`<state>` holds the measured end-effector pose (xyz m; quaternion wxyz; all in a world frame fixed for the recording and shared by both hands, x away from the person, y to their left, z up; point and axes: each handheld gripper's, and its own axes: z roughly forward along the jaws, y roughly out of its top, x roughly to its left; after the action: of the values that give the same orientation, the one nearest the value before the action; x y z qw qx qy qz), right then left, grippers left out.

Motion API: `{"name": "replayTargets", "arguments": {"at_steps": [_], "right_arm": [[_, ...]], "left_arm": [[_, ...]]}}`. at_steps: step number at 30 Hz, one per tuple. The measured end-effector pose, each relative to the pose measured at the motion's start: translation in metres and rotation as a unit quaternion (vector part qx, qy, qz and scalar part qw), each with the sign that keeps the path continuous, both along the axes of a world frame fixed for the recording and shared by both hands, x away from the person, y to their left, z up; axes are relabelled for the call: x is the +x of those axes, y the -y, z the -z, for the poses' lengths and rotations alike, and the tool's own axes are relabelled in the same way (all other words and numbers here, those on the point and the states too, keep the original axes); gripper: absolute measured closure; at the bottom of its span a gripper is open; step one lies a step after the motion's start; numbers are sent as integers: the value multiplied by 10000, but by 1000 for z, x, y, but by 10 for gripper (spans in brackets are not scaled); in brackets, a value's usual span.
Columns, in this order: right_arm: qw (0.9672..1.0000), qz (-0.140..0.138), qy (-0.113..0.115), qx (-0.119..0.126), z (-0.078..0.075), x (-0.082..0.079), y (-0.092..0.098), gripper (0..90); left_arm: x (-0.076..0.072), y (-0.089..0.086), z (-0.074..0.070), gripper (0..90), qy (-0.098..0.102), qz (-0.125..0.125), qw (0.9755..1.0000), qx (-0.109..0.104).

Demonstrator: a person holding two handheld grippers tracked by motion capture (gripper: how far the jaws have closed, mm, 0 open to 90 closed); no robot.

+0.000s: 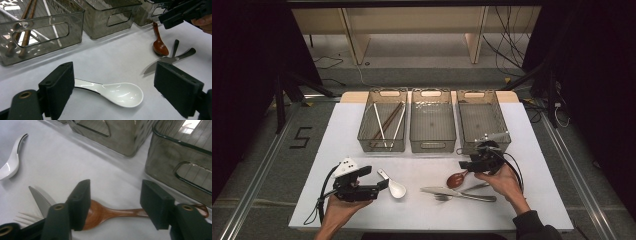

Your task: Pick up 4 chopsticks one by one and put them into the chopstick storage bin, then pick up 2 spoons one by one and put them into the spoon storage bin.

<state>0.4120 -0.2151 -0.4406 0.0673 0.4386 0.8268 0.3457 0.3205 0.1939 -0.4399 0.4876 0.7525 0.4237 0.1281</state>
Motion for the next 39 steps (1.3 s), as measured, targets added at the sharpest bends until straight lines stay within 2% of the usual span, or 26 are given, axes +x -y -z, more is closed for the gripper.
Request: {"name": "replayTargets", "arguments": {"at_steps": [3, 10, 18, 26, 34, 39], "right_arm": [[10000, 24, 7, -34, 1, 2, 1, 507], [9997, 126, -39, -209, 8, 10, 1, 734], [9987, 190, 34, -463, 15, 17, 0, 898], [9975, 170, 36, -691, 19, 19, 0, 900], [9935, 307, -36, -1097, 30, 25, 4, 900], [9937, 326, -73, -1070, 30, 26, 6, 900]], "left_arm": [[0, 0, 0, 163, 6, -2, 10000, 8], [0, 0, 0, 163, 6, 12, 10000, 46], [0, 2, 1, 163, 5, 29, 10000, 69], [-2, 2, 2, 164, 8, 58, 10000, 76], [-2, 2, 3, 165, -8, 80, 9999, 105], [-2, 3, 3, 166, -22, 106, 9999, 124]]}}
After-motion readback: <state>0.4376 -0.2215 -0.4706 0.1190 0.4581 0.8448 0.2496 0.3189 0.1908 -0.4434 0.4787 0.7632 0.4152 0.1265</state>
